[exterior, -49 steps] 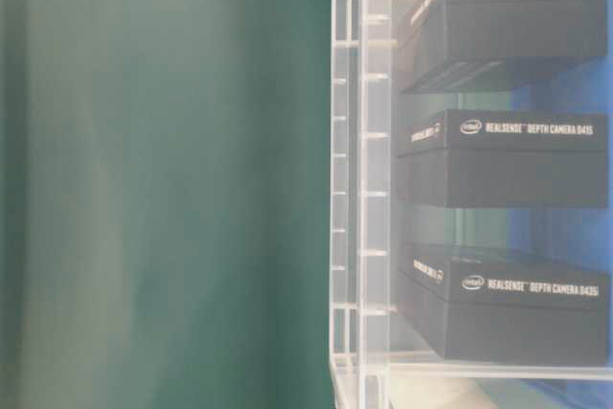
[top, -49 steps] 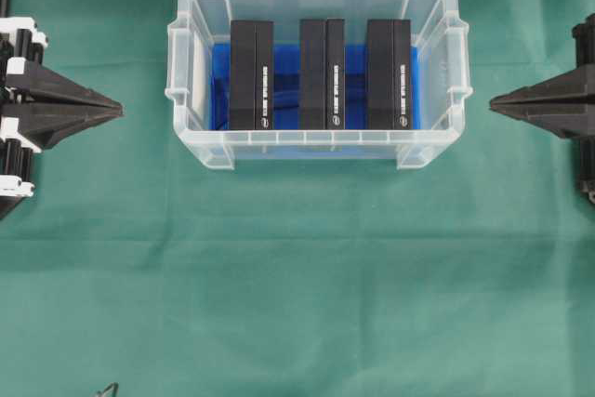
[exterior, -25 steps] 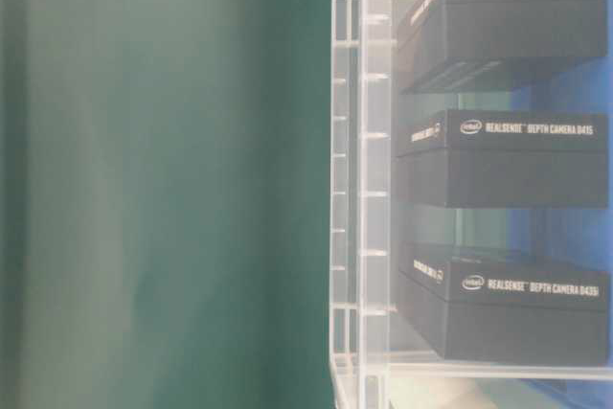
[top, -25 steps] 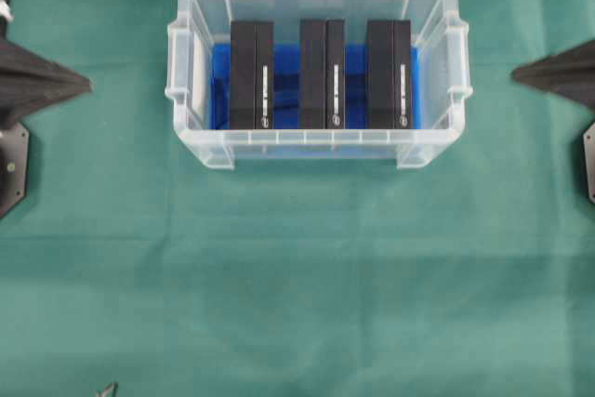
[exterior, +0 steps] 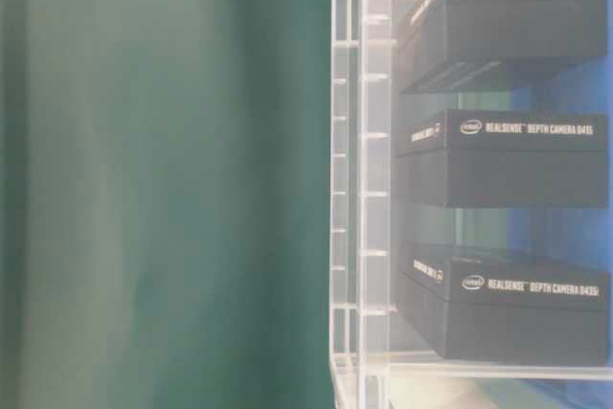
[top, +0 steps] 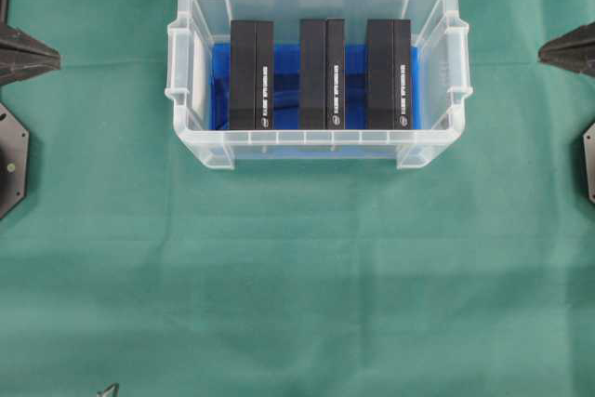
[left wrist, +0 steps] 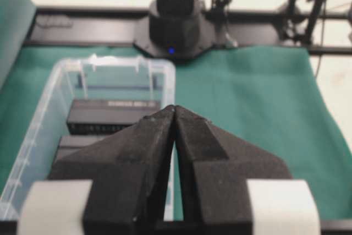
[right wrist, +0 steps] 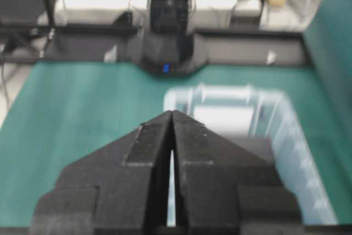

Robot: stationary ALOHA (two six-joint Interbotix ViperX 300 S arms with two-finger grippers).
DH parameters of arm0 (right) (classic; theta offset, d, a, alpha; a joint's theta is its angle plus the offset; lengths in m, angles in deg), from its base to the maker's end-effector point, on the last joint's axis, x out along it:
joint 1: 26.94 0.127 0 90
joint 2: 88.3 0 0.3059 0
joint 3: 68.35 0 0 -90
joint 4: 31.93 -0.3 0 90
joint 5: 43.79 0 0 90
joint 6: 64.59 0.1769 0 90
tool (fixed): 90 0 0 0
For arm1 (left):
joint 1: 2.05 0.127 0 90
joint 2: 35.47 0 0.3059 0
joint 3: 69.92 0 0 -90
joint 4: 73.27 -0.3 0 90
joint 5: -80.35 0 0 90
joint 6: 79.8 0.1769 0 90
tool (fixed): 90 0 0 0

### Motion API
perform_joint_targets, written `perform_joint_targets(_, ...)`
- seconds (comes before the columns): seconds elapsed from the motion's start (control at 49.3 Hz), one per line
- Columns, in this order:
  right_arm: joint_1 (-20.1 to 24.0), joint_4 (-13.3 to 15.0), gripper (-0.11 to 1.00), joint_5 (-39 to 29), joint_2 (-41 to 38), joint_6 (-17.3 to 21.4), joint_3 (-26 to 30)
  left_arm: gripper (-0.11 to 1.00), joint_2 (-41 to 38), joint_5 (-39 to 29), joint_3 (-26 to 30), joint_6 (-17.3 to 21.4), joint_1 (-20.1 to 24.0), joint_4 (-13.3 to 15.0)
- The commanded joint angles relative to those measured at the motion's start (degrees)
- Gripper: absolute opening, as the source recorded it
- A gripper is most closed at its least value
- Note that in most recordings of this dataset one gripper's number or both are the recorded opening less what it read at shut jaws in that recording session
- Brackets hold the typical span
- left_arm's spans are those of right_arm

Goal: Take the box out of the case with the right arm.

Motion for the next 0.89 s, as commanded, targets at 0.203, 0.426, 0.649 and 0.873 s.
perform_joint_targets(0.203,0.09,-0.18,0.00,-25.93,-3.34,6.15,8.09,0.00,-2.90,-21.88,7.12,-2.55,-3.16,0.09)
perform_joint_targets(0.426,0.18,-0.18,0.00,-48.52,-8.09,10.72,14.33,0.00,-6.59,-40.78,12.13,-10.28,-5.19,0.09)
perform_joint_targets(0.649,0.09,-0.18,0.00,-60.91,-10.99,12.30,16.44,0.00,-8.44,-50.80,14.68,-12.83,-8.79,0.09)
perform_joint_targets(0.873,0.18,0.00,0.00,-63.90,-12.92,12.30,16.26,0.00,-9.32,-50.89,14.85,-13.27,-8.79,0.09)
